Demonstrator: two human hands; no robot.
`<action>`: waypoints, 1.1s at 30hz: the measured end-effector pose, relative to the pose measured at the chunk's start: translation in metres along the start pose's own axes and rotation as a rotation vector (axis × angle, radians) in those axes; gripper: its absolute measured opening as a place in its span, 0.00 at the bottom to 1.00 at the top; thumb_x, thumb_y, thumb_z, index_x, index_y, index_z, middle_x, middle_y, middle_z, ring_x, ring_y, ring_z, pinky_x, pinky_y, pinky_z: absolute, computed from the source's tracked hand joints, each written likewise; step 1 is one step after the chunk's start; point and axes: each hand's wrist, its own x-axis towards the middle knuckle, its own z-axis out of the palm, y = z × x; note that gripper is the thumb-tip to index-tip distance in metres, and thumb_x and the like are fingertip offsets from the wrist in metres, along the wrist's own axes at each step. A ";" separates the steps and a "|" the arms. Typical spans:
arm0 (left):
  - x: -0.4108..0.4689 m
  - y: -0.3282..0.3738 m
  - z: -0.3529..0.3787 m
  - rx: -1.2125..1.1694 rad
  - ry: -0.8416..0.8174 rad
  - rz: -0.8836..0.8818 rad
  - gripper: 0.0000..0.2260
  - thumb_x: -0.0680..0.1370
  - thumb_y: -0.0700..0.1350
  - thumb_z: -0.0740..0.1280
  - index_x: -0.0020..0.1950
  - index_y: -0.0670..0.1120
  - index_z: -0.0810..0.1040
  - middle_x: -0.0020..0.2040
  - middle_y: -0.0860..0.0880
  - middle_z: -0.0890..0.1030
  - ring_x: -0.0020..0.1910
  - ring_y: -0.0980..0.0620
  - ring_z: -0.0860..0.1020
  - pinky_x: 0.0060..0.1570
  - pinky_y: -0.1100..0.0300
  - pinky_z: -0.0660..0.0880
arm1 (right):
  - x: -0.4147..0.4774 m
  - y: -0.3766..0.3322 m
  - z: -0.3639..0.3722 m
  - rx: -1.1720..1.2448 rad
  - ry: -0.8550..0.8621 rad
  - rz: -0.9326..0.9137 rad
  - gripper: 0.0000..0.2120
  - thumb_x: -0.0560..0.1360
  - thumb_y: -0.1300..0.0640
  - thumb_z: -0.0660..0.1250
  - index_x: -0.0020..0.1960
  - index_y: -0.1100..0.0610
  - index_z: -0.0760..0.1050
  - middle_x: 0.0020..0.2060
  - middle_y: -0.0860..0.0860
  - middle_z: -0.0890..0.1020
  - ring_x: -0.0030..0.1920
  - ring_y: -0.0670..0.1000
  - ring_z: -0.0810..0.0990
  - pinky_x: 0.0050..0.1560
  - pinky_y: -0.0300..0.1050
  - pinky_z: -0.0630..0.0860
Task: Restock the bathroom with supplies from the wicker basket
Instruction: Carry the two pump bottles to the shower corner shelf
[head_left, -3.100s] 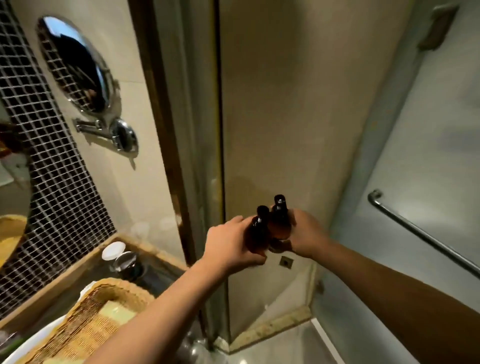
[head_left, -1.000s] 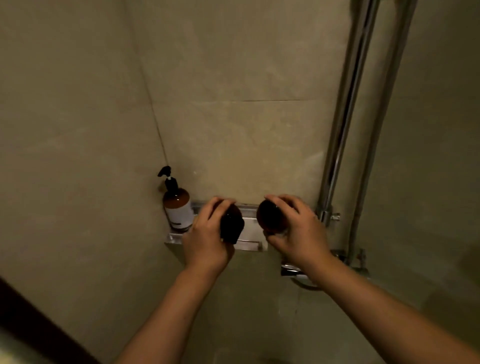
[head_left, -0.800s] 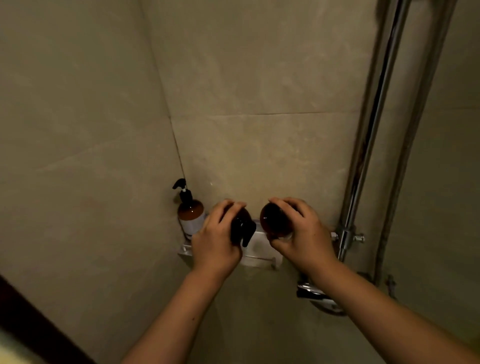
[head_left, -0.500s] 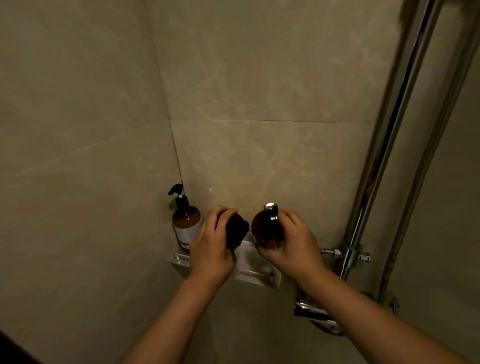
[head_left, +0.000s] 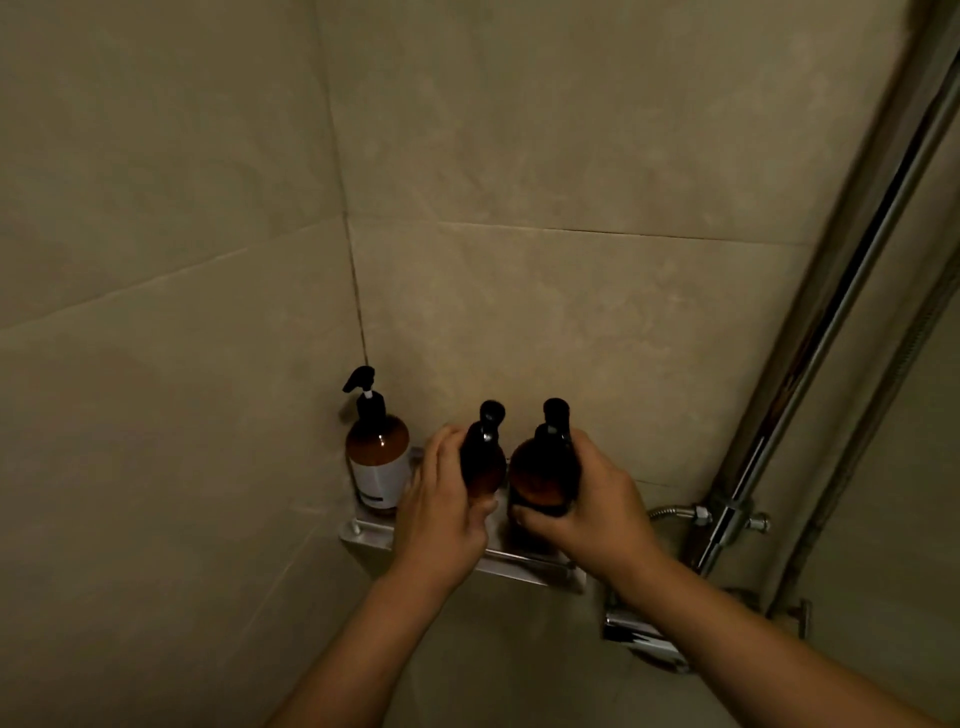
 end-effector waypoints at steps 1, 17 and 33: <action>0.001 -0.002 0.001 0.000 -0.026 -0.001 0.39 0.74 0.45 0.74 0.78 0.50 0.55 0.77 0.51 0.60 0.73 0.48 0.65 0.69 0.52 0.67 | -0.001 0.001 0.002 0.004 0.000 0.008 0.35 0.63 0.46 0.79 0.66 0.45 0.69 0.55 0.42 0.81 0.54 0.45 0.81 0.50 0.50 0.80; -0.001 -0.018 0.008 0.041 -0.032 -0.018 0.46 0.77 0.48 0.71 0.78 0.62 0.38 0.80 0.51 0.58 0.71 0.45 0.69 0.62 0.51 0.72 | -0.003 0.022 0.024 -0.049 0.006 0.013 0.40 0.64 0.37 0.75 0.72 0.43 0.67 0.59 0.41 0.81 0.57 0.45 0.81 0.52 0.47 0.80; -0.028 -0.019 0.007 0.443 -0.007 0.062 0.45 0.72 0.44 0.74 0.80 0.63 0.52 0.80 0.42 0.57 0.77 0.39 0.60 0.69 0.43 0.64 | -0.029 0.017 0.022 -0.303 -0.045 -0.150 0.45 0.75 0.46 0.69 0.80 0.37 0.43 0.81 0.53 0.46 0.68 0.61 0.74 0.46 0.51 0.83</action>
